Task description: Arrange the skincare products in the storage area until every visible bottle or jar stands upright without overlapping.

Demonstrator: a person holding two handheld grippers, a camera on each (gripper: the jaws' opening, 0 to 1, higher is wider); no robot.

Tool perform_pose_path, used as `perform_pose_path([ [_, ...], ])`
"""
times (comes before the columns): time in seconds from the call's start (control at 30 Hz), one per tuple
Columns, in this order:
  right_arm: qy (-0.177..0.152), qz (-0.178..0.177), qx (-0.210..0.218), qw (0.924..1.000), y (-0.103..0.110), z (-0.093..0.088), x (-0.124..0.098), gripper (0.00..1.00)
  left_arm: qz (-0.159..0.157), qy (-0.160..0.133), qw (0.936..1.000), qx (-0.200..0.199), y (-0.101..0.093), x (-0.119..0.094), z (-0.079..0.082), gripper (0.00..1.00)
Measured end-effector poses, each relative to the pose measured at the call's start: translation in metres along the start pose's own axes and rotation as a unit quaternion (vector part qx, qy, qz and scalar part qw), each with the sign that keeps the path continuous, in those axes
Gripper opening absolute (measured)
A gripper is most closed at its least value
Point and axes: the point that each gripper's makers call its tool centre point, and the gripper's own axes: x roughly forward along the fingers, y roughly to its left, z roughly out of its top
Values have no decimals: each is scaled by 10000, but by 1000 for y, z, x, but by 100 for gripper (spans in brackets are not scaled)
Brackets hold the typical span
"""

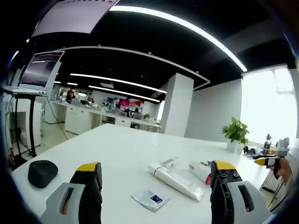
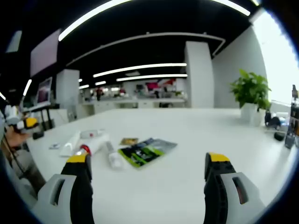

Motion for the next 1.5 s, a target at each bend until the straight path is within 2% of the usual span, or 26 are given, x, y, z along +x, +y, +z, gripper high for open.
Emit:
perform_pose_path([
  [0.1,24,-22,-6,10000,0,-1,1,100,45,0,10000,-75,3,1,-1,99],
  [0.33,-13,28,-48,10000,2,2,2,100,112,108,9998,144,4,-1,-3,99],
  [0.77,-25,119,-3,9999,8,-1,4,100,170,135,9996,195,6,-5,-5,99],
  [1.03,-202,65,15,9998,7,7,0,100,212,97,9995,199,8,-7,-2,99],
  [1.5,-288,160,67,9994,10,10,-1,99,201,83,9995,224,4,-6,-2,99],
])
